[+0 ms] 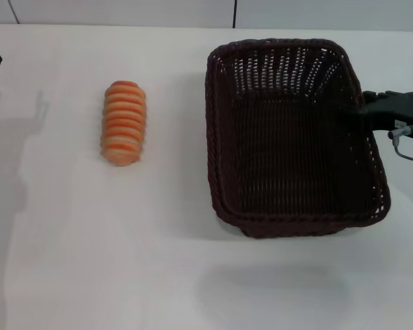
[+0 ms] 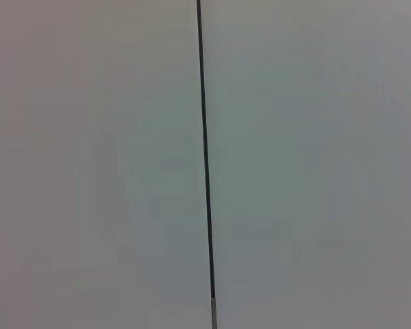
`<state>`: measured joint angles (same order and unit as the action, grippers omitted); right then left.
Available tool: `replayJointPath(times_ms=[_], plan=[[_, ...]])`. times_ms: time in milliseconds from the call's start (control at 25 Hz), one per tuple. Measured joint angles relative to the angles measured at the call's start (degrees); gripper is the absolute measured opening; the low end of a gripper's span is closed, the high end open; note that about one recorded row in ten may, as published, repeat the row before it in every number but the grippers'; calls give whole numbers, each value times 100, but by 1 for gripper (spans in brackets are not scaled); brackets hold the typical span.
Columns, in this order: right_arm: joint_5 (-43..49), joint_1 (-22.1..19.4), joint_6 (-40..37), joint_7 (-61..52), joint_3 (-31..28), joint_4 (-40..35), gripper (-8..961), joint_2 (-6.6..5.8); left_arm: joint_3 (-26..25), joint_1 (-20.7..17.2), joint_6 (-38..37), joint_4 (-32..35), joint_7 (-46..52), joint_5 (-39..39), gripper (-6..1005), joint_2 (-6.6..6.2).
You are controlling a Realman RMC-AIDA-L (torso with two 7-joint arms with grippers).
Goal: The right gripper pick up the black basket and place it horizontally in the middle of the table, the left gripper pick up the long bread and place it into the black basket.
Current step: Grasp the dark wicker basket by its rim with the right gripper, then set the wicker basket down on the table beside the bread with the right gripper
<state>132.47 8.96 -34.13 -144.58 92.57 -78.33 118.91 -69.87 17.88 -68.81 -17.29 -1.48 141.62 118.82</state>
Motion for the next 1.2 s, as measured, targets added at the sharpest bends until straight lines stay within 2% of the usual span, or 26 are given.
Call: replayJointPath(times_ms=[40, 280, 400, 480, 520, 560, 600, 640, 680, 720, 800, 880, 1000, 1040, 1080, 1200], plan=[[-4, 11, 32, 50, 31, 9, 719, -1, 0, 0, 0, 0, 0, 0, 773, 0], [-9, -46, 9, 166, 161, -246, 542, -1, 0, 15, -2, -45, -1, 1, 770, 6], [-186, -85, -225, 526, 167, -449, 415, -12, 0, 17, -2, -50, -1, -5, 769, 8], [-809, -80, -862, 1252, -1, -606, 359, -26, 0, 12, -2, -53, -1, -9, 769, 9], [-809, -80, -862, 1252, -1, -606, 330, -26, 1, 11, -2, -53, -1, -10, 768, 9], [-1347, -34, -1426, 1820, -306, -634, 302, -27, 1, 4, -2, -55, -1, -10, 768, 12], [-1347, -34, -1426, 1820, -306, -634, 298, -27, 1, 4, -2, -55, -1, -10, 768, 12], [-1788, 45, -1963, 2290, -638, -611, 294, -21, 6, -5, -2, -56, 0, -11, 767, 17], [-1788, 45, -1963, 2290, -638, -611, 290, -21, 6, -5, -2, -56, 0, -11, 767, 17], [-2047, 188, -2476, 2614, -933, -561, 285, -23, 8, -7, -2, -56, 12, -12, 767, 19], [-2065, 284, -2724, 2693, -1088, -538, 277, -25, 10, -9, -2, -56, 48, -11, 766, 19], [-1926, 599, -3268, 2735, -1403, -508, 269, -45, 10, -16, -3, -56, 129, -13, 765, 18], [-1755, 822, -3531, 2751, -1518, -476, 256, -54, 9, -18, -4, -56, 196, -14, 764, 18], [-1555, 1056, -3682, 2823, -1559, -386, 252, -58, 10, -19, -4, -56, 209, -12, 764, 18], [-1555, 1056, -3682, 2823, -1559, -386, 237, -58, 9, -19, -5, -56, 211, -12, 763, 18], [-1386, 1433, -3901, 3109, -1538, -108, 191, -55, 9, -10, -4, -55, 212, -12, 762, 18]])
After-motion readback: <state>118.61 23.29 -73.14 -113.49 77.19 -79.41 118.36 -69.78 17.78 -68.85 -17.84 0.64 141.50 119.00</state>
